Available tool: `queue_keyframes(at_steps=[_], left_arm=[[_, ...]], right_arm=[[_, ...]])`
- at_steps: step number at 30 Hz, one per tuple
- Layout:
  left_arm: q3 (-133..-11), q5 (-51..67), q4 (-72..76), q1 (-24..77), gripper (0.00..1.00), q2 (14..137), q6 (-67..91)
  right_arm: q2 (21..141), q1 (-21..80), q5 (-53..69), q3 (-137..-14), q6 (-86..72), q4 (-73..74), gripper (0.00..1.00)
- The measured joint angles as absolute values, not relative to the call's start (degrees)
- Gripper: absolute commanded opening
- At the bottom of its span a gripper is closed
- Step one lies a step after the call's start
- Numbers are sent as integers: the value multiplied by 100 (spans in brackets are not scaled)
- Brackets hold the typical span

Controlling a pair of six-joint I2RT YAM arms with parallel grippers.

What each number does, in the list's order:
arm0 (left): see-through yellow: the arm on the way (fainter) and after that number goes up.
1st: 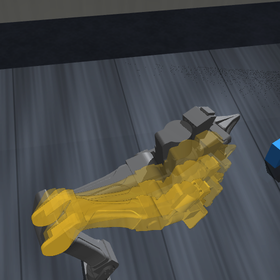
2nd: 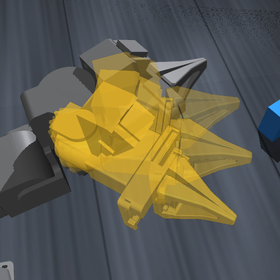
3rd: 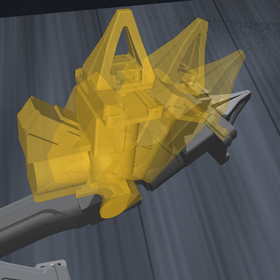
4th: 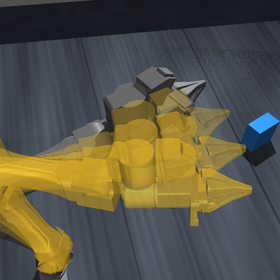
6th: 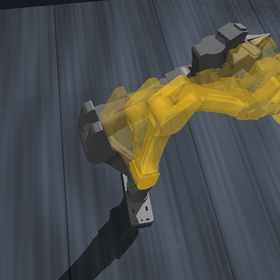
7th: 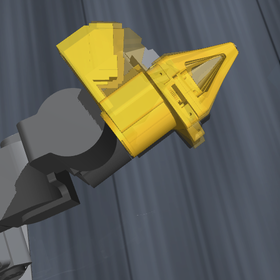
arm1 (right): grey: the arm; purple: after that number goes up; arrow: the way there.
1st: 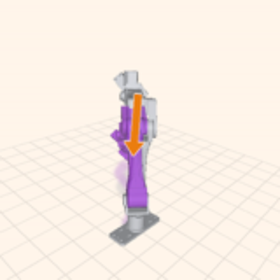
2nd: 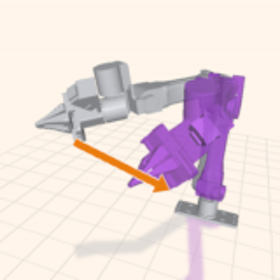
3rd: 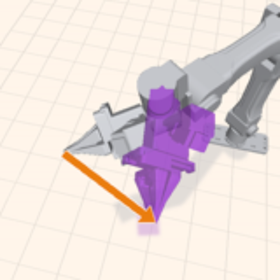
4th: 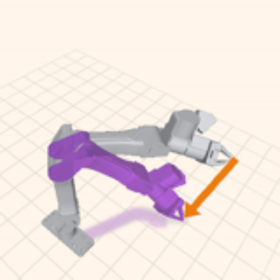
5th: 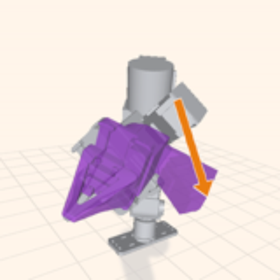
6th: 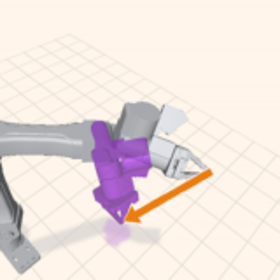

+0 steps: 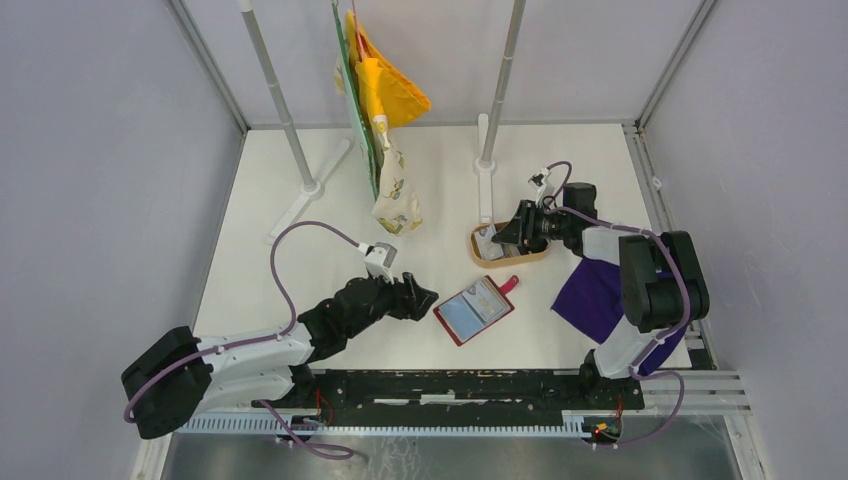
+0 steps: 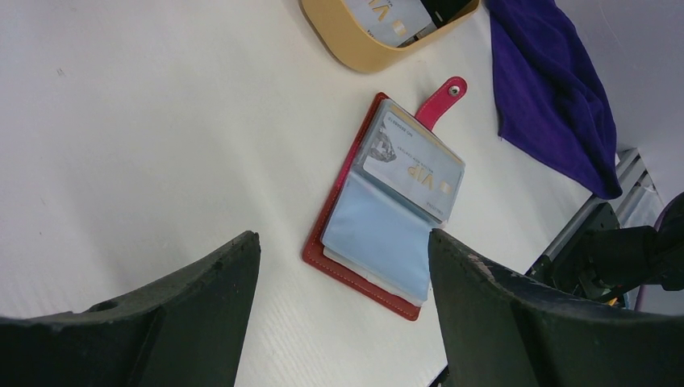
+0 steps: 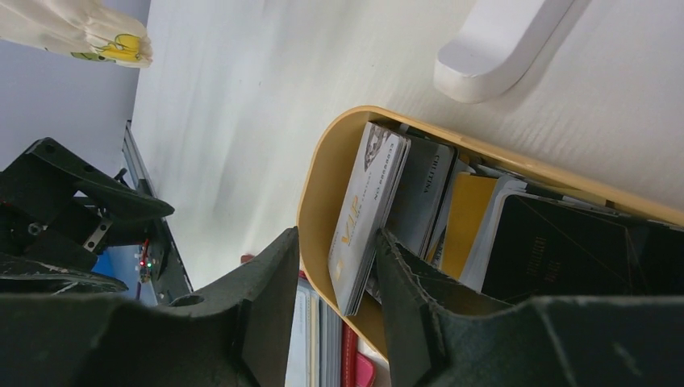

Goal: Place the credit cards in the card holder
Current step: Pick up the credit card from the storage box.

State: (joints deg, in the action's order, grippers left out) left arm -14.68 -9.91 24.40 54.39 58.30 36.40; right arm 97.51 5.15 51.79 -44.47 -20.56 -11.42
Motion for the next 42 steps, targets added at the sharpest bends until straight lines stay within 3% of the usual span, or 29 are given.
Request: queue_keyframes(at_steps=[26,42], left_arm=[[-1474,-991,2545,5439,81,6025,3640],[-1525,-989,2585,5439,81,6071,3640]], right_arm=[[10020,650,5824,-4062,-3374,-2307,36],[10027,742,5520,-4132,-2665,-1636,44]])
